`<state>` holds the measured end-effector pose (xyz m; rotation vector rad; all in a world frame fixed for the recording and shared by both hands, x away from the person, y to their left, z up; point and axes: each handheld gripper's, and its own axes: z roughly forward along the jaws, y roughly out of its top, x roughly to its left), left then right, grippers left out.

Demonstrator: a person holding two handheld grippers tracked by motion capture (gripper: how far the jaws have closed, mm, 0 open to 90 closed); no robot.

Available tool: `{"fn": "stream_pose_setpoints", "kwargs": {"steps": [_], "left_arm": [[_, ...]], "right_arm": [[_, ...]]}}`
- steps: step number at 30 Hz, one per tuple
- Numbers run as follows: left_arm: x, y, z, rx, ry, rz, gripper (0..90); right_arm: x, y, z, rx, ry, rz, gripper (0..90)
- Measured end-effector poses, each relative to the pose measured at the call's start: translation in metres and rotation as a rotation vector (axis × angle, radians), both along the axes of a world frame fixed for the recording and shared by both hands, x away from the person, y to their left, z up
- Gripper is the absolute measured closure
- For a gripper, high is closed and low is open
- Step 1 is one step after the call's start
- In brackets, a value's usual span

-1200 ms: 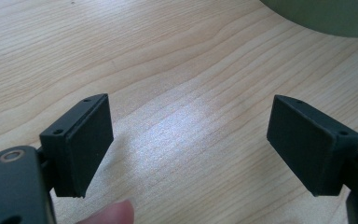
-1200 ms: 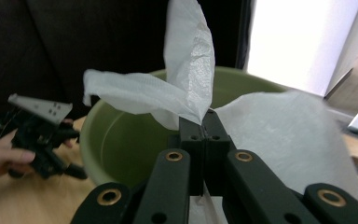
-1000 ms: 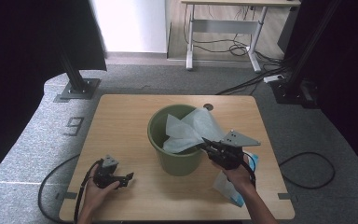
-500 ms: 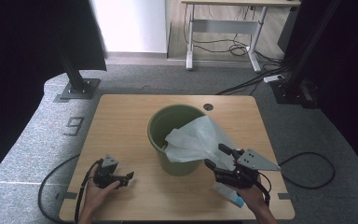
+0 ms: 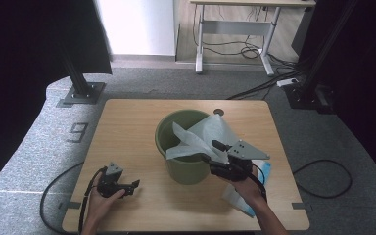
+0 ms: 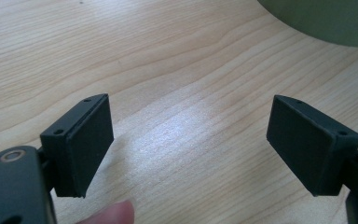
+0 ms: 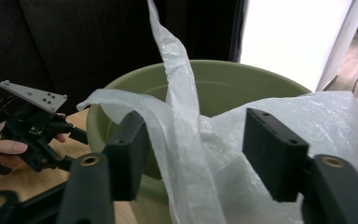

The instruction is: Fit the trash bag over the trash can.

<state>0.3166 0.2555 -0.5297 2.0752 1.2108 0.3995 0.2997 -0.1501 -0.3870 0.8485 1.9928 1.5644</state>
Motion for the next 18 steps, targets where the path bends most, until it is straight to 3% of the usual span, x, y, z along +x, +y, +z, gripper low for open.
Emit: {"fn": "stream_pose_setpoints", "kwargs": {"steps": [3,6,11,18], "left_arm": [[0.0,0.0,0.001,-0.025,0.0,0.004,14.7],[0.0,0.0,0.001,-0.015,0.003,0.002,14.7],[0.0,0.0,0.001,-0.016,0.001,0.005,14.7],[-0.001,0.001,0.002,-0.018,-0.003,0.009,14.7]], "right_arm": [[-0.003,-0.001,0.001,0.011,0.01,0.017,29.7],[-0.009,-0.005,0.001,0.035,0.01,0.048,25.4],[-0.018,-0.007,0.006,0.036,-0.005,0.073,23.2],[-0.043,-0.028,-0.004,-0.007,-0.015,0.027,20.0]]}}
